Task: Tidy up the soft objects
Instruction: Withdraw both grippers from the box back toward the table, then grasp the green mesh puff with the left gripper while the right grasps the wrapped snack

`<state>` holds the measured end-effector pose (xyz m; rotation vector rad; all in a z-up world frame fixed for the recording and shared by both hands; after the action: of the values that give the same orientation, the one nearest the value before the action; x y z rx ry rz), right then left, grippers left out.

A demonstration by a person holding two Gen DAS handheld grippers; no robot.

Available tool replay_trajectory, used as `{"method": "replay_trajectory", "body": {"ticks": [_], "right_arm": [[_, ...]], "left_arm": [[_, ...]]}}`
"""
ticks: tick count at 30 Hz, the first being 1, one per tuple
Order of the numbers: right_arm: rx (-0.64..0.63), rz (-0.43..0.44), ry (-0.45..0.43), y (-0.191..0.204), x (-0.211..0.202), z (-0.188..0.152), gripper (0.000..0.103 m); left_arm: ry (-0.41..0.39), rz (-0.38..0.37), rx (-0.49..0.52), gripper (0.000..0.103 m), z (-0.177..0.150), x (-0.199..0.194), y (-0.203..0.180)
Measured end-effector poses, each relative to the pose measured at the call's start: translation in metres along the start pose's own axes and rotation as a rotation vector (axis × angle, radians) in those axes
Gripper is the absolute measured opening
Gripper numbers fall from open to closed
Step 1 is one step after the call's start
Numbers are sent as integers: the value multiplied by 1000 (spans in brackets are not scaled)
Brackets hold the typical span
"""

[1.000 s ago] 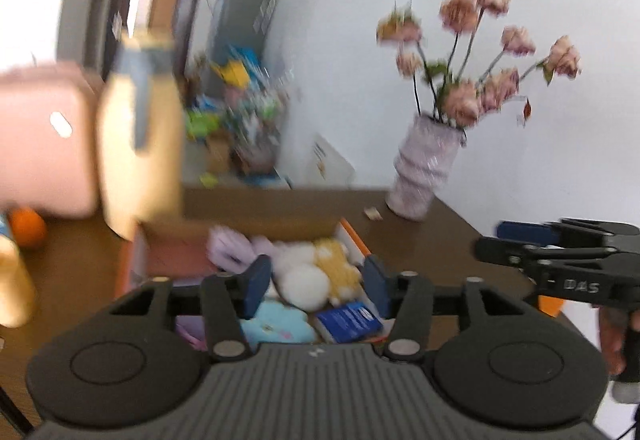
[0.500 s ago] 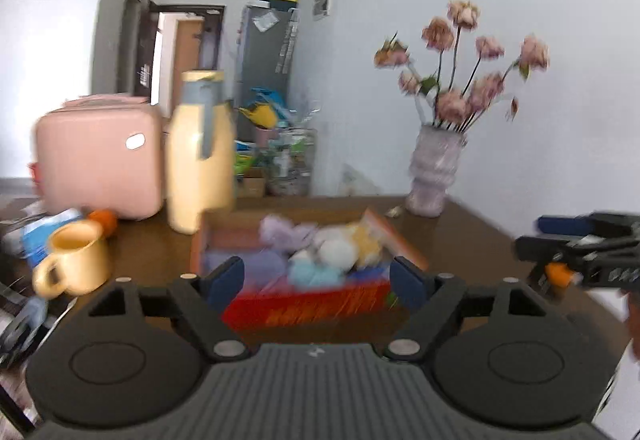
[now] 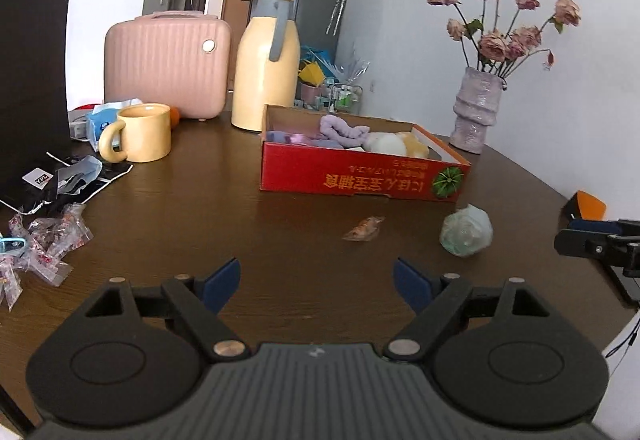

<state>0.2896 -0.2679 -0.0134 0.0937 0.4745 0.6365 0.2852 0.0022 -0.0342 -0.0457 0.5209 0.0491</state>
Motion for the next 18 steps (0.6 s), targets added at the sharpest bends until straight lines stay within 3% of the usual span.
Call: {"method": "replay_trajectory", "body": {"ticks": [6,10,13,15,18], "right_arm": [[120,89,69,6,75,1,70],[151,52,125,4,146,4,59],[174,14,139,-1,187,9,59],[168,-30,152,-6,206,11,56],[140,-88,171,-11,227,7,44]], "left_arm": [[36,24,-10,86,-6,30,12],[44,60,7,86,-3,52,21],[39,75,3,86,3,64,31],[40,92,-3,86,5,71,39],[47,112,-12,86,8,81,49]]}}
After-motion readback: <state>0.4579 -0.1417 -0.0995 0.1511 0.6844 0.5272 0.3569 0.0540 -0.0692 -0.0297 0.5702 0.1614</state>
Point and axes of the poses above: each gripper's, at about its wrist camera, not at the fingertips, and x roughly the way its jaws point, y to its left, z to its top, the point moved 8 cm from there along x, roughly the way its jaws point, and after that the axes turned 13 degrees about z, right-handed, at the moved point
